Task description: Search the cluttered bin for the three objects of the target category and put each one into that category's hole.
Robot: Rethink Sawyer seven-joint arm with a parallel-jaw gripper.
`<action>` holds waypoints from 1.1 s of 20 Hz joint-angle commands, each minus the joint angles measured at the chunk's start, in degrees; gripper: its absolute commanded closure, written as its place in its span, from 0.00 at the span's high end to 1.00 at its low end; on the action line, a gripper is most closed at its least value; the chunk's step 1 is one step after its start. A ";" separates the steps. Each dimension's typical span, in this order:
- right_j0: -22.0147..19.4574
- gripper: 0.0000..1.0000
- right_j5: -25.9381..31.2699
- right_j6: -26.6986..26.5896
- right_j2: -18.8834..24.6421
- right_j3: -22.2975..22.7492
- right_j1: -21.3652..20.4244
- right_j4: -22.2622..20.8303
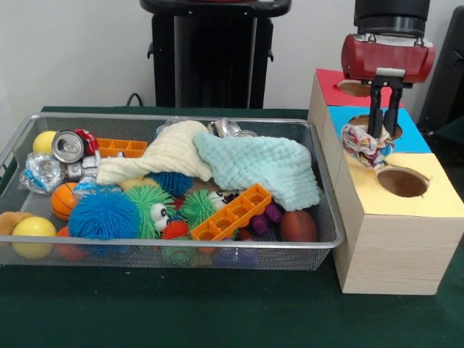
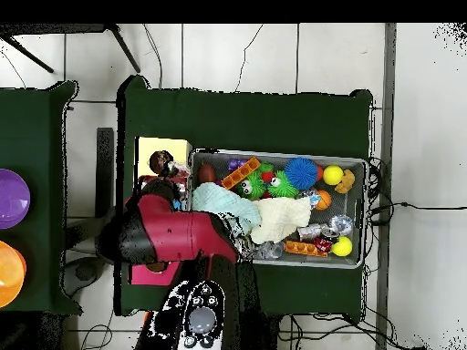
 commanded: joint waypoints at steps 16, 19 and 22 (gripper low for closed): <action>-6.21 0.00 0.76 8.25 8.76 2.91 -2.03 0.01; -6.53 0.00 0.11 8.61 9.66 3.27 -2.06 0.17; -5.82 0.00 0.04 8.93 9.43 2.30 -1.01 0.69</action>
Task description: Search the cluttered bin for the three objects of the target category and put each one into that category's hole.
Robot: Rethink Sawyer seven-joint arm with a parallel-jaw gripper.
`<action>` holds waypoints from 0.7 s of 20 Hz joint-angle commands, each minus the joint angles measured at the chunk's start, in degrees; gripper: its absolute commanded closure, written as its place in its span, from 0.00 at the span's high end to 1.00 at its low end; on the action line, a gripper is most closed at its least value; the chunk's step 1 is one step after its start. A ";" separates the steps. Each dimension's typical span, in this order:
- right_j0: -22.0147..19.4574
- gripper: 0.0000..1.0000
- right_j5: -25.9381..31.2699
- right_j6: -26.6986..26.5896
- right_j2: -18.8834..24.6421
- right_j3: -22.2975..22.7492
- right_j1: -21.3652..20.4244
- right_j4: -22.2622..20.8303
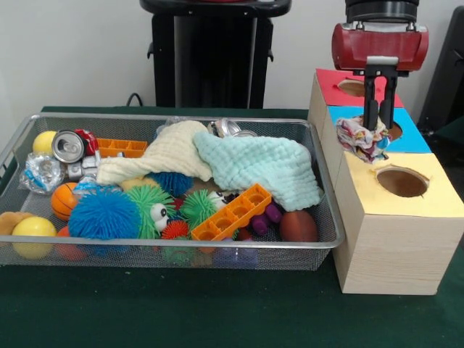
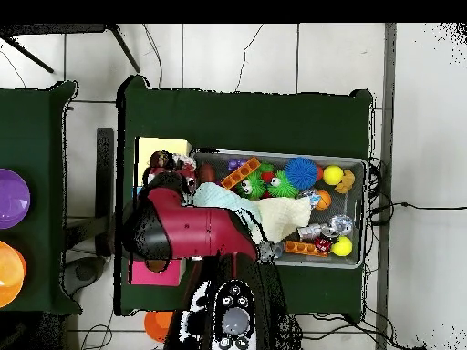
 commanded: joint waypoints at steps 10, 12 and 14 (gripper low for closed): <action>1.31 0.00 -3.87 10.22 3.76 -0.34 6.07 1.14; 1.63 0.00 -5.00 10.58 3.47 -0.44 6.61 1.15; 1.94 0.00 -6.21 10.90 3.21 -0.53 7.05 1.16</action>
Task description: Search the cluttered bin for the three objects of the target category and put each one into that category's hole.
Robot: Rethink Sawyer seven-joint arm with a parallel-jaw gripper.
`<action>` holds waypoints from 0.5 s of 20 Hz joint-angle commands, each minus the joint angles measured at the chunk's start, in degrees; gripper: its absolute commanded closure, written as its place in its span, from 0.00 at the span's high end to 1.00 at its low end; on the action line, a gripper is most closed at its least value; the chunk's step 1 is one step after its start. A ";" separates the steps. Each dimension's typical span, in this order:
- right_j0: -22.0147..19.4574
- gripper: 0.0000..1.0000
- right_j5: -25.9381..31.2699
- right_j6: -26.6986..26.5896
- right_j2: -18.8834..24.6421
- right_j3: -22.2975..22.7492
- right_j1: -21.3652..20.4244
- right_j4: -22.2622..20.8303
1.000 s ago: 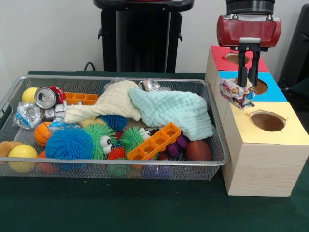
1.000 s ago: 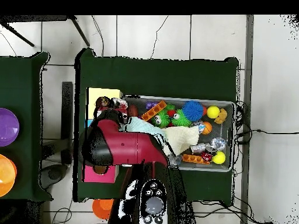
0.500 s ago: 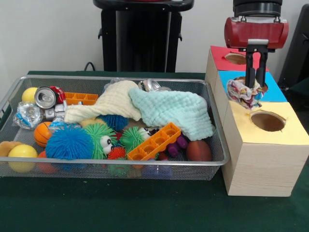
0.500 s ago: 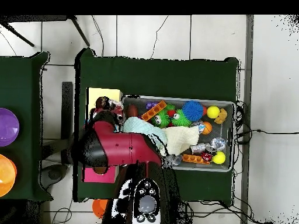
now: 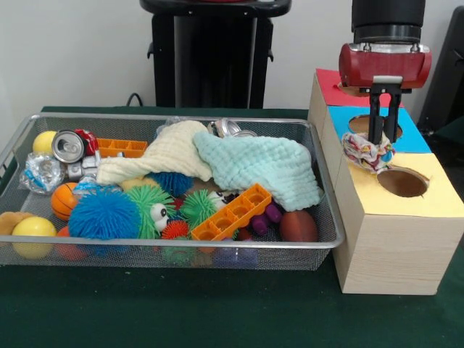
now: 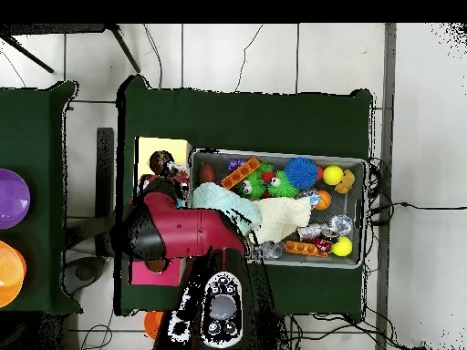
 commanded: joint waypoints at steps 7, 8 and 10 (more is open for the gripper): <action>0.62 0.00 -6.96 11.09 3.60 -0.73 3.42 1.82; 0.65 0.00 -7.28 11.25 3.82 -0.50 3.20 1.96; 1.13 0.00 -7.47 11.44 3.84 -0.88 3.30 2.51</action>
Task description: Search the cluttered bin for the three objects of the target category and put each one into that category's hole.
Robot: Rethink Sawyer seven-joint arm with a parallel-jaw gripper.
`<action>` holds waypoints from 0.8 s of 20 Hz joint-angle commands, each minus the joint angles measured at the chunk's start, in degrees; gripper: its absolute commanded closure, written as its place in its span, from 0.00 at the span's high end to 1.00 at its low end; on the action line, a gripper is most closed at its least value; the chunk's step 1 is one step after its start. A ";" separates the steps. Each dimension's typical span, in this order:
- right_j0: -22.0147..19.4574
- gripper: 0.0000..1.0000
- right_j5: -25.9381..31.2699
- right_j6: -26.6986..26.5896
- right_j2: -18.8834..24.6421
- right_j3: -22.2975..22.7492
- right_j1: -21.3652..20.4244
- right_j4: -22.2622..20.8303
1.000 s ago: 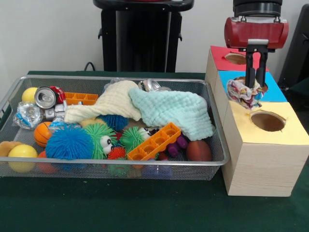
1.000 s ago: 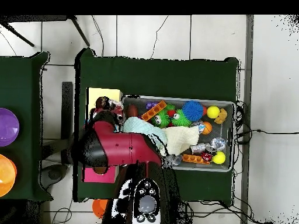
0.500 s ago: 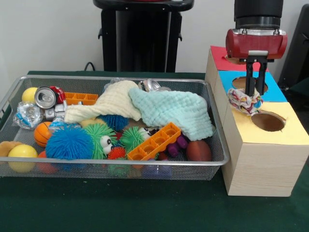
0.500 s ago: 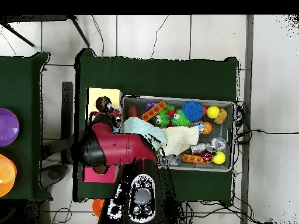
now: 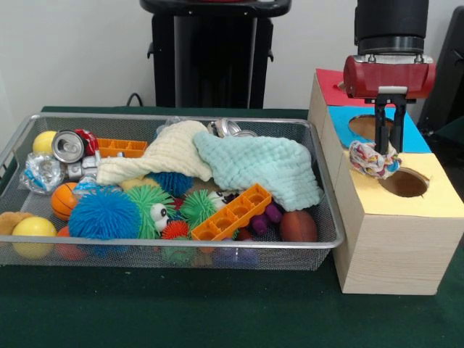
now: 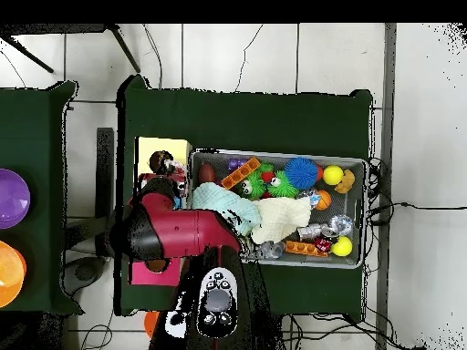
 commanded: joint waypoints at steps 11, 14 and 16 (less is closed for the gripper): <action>1.11 0.00 -3.64 11.73 4.79 -1.77 2.59 3.72; 1.57 0.00 -4.47 12.04 4.89 -2.10 3.49 4.08; 1.81 0.00 -4.81 11.95 4.66 -1.99 3.70 4.13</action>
